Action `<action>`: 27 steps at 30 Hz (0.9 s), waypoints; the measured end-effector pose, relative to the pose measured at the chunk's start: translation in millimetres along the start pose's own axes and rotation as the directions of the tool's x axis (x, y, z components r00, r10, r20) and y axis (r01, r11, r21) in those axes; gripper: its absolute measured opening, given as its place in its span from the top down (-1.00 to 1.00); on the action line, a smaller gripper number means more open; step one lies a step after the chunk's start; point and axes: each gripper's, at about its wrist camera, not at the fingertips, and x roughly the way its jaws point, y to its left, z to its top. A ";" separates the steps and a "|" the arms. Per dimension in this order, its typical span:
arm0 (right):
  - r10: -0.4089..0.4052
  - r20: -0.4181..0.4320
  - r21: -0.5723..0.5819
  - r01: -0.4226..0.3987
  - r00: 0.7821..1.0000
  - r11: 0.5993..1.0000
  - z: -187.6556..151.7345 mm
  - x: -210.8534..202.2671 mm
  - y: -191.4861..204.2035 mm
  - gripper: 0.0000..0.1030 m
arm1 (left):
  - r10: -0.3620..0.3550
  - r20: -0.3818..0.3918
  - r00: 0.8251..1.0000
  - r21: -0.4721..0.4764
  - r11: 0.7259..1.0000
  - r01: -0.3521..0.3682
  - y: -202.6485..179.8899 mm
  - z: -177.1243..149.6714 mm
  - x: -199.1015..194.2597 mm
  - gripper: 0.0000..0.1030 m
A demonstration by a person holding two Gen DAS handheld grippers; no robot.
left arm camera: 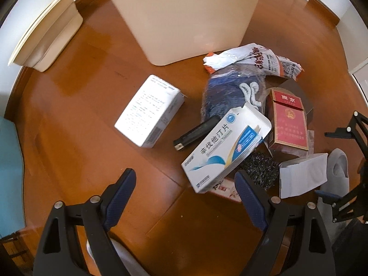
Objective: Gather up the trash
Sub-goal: 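Grasp the white paper packet with the right gripper while the left grasps the blue-white medicine box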
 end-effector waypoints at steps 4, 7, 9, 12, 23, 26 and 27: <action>0.028 -0.029 -0.040 -0.030 0.999 0.999 -4.8 14.0 4.5 -0.69 | -0.005 -0.001 1.000 -0.003 1.000 0.005 -3.6 2.4 7.4 -0.71; 0.056 -0.053 0.012 -0.055 0.997 0.998 -3.6 23.0 0.7 -0.67 | -0.001 0.005 1.000 -0.007 1.000 0.001 -4.0 5.3 8.4 -0.71; 0.080 -0.069 0.035 -0.077 0.994 0.996 -0.9 29.4 1.1 -0.60 | 0.015 0.011 1.000 0.005 1.000 -0.015 -6.8 7.5 9.2 -0.71; 0.086 -0.104 0.027 -0.084 0.991 0.996 4.3 39.9 7.1 -0.15 | 0.041 0.021 0.999 0.036 0.998 -0.041 -4.0 9.1 10.6 -0.71; 0.186 -0.044 0.308 -0.164 0.982 0.937 5.7 11.0 -26.5 -0.12 | 0.133 0.077 0.988 0.396 0.905 -0.153 -47.8 -2.7 22.5 -0.71; 0.232 -0.012 0.394 -0.209 0.973 0.895 3.7 4.3 -31.0 -0.12 | 0.186 0.139 0.973 0.445 0.866 -0.229 -69.3 -6.3 30.3 -0.71; 0.242 -0.005 0.412 -0.219 0.970 0.885 2.3 4.5 -31.7 -0.12 | 0.231 0.183 0.956 0.463 0.837 -0.291 -78.5 -9.2 35.1 -0.71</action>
